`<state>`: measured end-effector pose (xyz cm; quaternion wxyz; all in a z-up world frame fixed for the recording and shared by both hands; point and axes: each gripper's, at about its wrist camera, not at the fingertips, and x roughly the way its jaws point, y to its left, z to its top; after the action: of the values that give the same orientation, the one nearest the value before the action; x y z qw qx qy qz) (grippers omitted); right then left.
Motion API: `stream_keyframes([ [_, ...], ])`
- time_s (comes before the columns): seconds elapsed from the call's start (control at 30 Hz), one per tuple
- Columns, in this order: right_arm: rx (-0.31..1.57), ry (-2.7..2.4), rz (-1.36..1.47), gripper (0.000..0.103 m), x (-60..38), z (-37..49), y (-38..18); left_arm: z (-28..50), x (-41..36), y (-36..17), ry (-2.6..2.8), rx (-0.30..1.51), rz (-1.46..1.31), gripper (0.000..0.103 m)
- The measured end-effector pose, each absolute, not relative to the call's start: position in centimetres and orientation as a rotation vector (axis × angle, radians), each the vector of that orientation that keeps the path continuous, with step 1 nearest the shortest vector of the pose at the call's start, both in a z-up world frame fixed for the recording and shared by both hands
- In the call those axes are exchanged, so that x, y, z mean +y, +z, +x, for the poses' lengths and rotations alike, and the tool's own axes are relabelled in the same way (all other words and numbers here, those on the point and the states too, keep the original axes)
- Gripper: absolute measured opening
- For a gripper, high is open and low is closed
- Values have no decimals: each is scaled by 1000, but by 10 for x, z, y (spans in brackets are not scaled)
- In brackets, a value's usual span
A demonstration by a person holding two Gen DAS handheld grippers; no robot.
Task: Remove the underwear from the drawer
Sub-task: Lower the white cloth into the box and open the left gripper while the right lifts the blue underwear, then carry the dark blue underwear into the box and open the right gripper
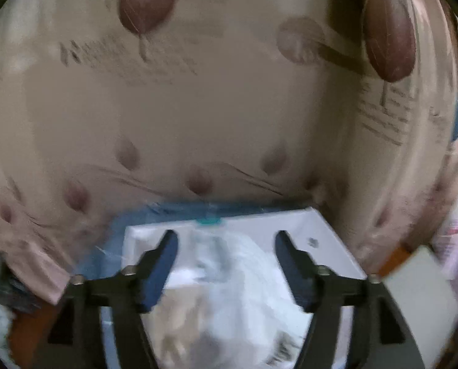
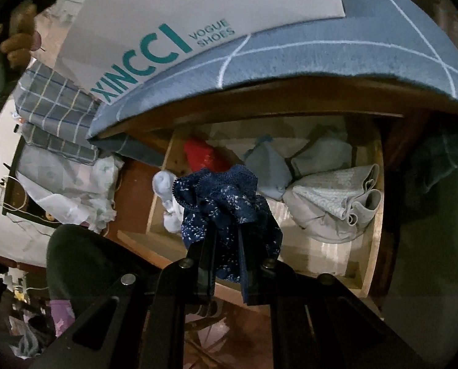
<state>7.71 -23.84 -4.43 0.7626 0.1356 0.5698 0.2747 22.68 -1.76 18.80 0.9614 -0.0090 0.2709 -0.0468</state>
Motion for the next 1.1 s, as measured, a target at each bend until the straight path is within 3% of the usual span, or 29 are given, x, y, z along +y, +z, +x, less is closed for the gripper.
stream_keyframes([
  [0.4,1197,595,334,11,-252,64,-28,144,-9,199,-15,384,75,72],
  [0.6,1143,602,361,11,-262,52,-5,76,24,170,-36,381,55,77],
  [0.8,1033,623,373,11,-271,45,49,42,61,111,-37,544,6,77],
  [1.1,855,629,348,11,-280,69,154,12,81,63,-103,577,-79,77],
])
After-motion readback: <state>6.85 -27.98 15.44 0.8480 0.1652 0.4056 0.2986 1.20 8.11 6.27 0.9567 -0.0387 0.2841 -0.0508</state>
